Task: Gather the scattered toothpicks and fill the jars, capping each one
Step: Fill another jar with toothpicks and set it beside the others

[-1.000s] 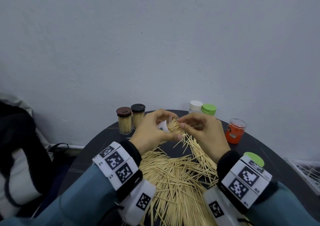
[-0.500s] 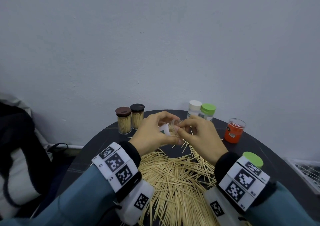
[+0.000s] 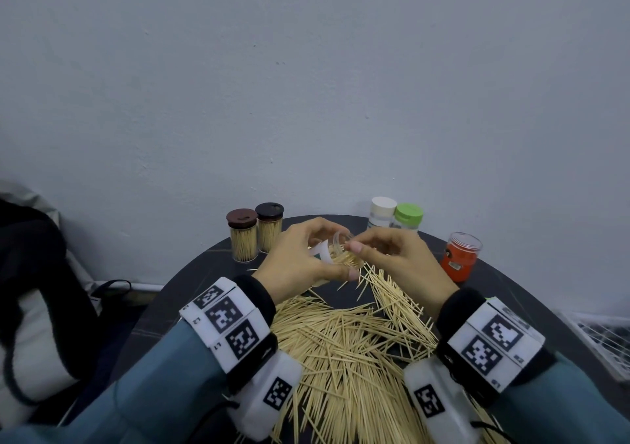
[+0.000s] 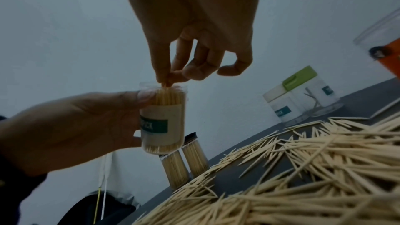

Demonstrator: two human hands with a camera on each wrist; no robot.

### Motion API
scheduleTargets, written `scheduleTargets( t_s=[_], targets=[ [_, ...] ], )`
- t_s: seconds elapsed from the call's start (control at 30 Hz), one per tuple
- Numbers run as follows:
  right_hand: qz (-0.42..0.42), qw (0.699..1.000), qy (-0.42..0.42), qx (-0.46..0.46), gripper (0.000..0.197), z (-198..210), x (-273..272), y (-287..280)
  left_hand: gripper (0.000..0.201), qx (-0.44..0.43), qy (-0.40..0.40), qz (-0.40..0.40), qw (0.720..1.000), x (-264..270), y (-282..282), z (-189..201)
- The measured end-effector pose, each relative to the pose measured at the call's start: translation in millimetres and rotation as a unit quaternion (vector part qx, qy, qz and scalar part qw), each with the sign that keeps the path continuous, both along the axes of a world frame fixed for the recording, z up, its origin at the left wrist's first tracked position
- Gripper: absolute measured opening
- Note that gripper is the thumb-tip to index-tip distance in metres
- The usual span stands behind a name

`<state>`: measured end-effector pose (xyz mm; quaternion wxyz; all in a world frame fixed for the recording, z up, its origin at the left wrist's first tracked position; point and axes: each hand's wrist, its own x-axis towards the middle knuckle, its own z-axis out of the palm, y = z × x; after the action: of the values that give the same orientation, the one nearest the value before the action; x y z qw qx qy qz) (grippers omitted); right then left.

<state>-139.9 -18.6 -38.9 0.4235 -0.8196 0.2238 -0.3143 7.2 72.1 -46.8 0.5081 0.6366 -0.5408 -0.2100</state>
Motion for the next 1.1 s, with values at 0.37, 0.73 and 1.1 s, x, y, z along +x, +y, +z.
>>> scheduleTargets(
  t_s=[0.37, 0.73, 1.1],
  targets=[
    [0.044, 0.998, -0.001, 0.050, 0.011, 7, -9, -6, 0.054, 0.008, 0.020, -0.011, 1.000, -1, -1, -2],
    [-0.021, 0.935, 0.346, -0.071, 0.014, 4, -76, -8, 0.054, 0.032, 0.014, -0.037, 0.999, -14, 3, 5],
    [-0.092, 0.746, 0.659, 0.019, 0.089, -6, -142, 10, 0.052, 0.044, -0.005, -0.050, 0.998, -26, 6, 3]
  ],
)
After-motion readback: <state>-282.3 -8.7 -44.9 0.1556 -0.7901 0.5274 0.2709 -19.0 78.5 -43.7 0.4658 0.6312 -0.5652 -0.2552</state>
